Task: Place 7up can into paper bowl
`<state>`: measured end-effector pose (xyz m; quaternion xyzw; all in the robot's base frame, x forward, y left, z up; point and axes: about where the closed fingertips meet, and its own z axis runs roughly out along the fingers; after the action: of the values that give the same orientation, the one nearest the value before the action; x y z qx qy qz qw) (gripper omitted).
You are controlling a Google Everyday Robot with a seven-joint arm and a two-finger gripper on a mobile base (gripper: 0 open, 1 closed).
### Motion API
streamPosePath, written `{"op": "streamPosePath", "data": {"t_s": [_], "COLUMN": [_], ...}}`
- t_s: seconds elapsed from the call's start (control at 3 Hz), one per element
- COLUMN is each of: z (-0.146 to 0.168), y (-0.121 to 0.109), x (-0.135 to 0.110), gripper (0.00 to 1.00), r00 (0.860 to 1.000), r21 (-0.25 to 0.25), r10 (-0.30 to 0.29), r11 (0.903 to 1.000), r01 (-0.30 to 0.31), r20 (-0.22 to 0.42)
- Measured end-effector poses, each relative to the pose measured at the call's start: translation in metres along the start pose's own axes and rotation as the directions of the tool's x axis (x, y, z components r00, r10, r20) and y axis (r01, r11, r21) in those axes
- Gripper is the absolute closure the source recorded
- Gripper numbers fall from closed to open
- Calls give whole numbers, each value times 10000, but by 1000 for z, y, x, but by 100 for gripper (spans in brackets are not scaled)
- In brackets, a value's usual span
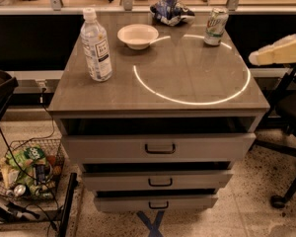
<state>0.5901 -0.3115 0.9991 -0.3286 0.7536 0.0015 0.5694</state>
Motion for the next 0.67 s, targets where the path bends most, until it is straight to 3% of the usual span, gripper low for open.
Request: {"op": "streamPosePath", "data": {"t_s": [0.33, 0.67], "z": [4, 4], "y": [-21, -21], "x": [-9, -9], "gripper": [0, 0], "r00": [9991, 9991], "r21": [811, 818], "r10": [8, 6], "r11": [9967, 9966], "r01": [-42, -40], "r20": [421, 420]}}
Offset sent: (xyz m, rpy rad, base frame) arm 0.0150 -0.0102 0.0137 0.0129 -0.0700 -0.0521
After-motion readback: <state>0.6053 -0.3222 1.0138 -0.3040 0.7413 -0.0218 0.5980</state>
